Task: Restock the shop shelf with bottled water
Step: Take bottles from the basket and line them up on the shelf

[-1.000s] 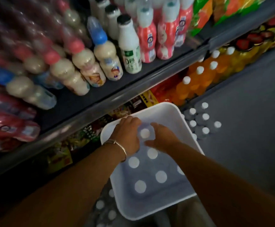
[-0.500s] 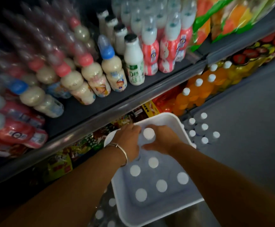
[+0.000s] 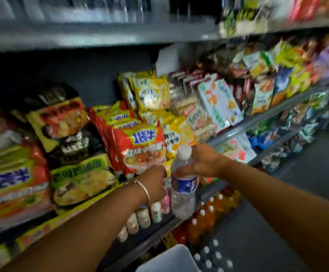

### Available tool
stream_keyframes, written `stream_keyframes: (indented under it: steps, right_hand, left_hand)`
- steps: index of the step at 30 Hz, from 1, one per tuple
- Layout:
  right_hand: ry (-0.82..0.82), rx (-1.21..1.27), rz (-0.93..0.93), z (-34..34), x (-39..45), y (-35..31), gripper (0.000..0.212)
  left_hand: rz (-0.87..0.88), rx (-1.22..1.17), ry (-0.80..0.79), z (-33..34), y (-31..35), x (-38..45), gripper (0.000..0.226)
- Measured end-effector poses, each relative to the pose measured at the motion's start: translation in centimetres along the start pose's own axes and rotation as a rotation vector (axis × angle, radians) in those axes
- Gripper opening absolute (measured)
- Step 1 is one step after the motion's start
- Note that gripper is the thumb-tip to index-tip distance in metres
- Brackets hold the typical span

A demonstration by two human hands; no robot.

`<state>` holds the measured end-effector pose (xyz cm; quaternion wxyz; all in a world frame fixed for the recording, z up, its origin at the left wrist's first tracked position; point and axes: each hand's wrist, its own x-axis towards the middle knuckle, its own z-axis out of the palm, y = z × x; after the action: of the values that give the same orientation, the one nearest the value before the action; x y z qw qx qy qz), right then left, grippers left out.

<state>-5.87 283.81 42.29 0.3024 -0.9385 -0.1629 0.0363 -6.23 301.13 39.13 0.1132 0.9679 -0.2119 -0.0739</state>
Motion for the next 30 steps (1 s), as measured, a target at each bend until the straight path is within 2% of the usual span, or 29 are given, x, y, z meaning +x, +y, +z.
stream_keyframes:
  steps: [2,3,5,7,11,15,19,26,30]
  right_hand:
    - [0.081,0.039,-0.046,-6.9,-0.8,-4.4,0.017]
    - [0.127,0.041,-0.071,-10.1,-1.2,-6.5,0.026]
    - [0.248,0.049,-0.097,-15.8,-1.8,-10.5,0.017]
    - [0.364,0.063,-0.127,-20.8,-1.9,-14.0,0.034]
    - [0.544,0.098,-0.171,-28.1,-0.9,-20.1,0.025]
    - [0.647,0.197,-0.243,-32.4,3.4,-23.7,0.025]
    - [0.606,0.233,-0.304,-34.0,9.5,-25.7,0.034]
    - [0.444,0.146,-0.371,-33.3,22.4,-27.3,0.036]
    - [0.339,0.083,-0.412,-32.0,29.3,-27.7,0.052]
  left_hand:
    - [0.024,0.034,0.075,-6.4,2.0,-0.6,0.035]
    - [0.035,0.036,0.117,-9.5,3.0,-0.9,0.036]
    - [0.055,0.051,0.208,-15.4,4.7,-1.7,0.035]
    - [0.081,0.064,0.285,-20.8,6.1,-2.2,0.034]
    - [0.117,-0.012,0.382,-30.0,8.1,-3.1,0.035]
    - [0.137,-0.005,0.466,-35.9,8.0,-2.5,0.033]
    - [0.049,0.011,0.503,-39.0,5.2,-0.2,0.03]
    - [-0.171,-0.051,0.525,-41.1,-3.5,5.3,0.033]
    - [-0.302,-0.056,0.498,-41.3,-7.2,7.6,0.033]
